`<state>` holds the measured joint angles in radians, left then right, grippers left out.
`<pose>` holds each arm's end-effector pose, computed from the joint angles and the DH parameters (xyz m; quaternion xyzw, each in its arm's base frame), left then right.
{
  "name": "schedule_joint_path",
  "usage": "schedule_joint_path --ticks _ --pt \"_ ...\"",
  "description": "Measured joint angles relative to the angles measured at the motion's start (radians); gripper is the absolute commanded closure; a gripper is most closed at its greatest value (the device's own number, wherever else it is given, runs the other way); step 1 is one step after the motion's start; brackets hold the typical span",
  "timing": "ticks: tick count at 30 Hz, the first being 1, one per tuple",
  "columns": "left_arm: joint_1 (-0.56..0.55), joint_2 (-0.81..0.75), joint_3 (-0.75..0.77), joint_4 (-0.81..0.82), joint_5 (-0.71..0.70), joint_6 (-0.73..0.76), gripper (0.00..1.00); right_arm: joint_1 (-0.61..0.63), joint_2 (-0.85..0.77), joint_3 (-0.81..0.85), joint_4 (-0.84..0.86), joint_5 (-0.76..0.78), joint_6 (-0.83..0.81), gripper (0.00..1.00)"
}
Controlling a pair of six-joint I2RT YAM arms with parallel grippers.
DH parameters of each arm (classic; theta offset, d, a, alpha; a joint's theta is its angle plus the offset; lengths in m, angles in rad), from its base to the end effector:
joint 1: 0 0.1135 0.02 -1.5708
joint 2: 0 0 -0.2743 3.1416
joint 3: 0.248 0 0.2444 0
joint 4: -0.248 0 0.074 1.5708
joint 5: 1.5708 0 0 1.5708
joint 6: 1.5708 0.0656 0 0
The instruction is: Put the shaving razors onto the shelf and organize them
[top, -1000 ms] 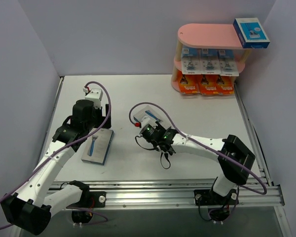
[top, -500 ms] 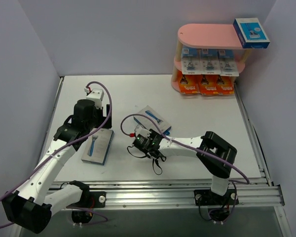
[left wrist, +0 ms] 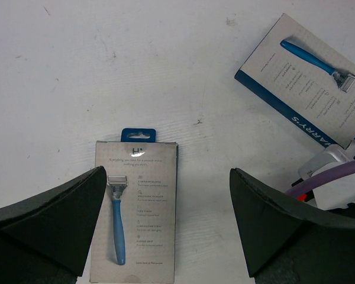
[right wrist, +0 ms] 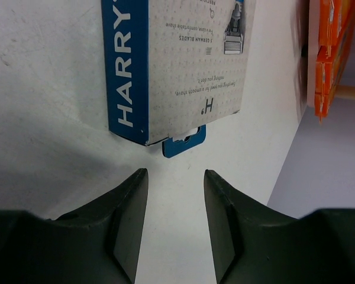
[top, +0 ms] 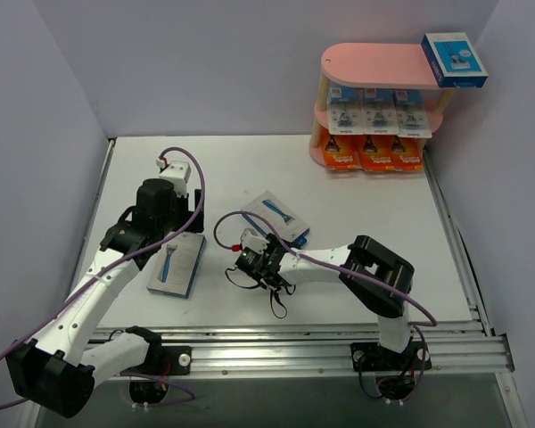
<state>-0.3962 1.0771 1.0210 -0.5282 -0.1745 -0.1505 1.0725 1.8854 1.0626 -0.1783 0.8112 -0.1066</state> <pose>0.2309 -0.0843 0.3252 0.0666 0.8759 -0.0534 0.4749 0.2207 0.3060 0.1411 -0.3981 0.7946 -0.2155 0.4045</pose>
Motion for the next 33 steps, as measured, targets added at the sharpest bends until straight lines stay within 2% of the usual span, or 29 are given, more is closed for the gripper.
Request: schedule_joint_path --ticks 33 --pt "0.000 0.017 0.000 0.000 0.023 0.000 0.06 -0.005 0.122 0.000 0.153 0.127 -0.046 0.65"
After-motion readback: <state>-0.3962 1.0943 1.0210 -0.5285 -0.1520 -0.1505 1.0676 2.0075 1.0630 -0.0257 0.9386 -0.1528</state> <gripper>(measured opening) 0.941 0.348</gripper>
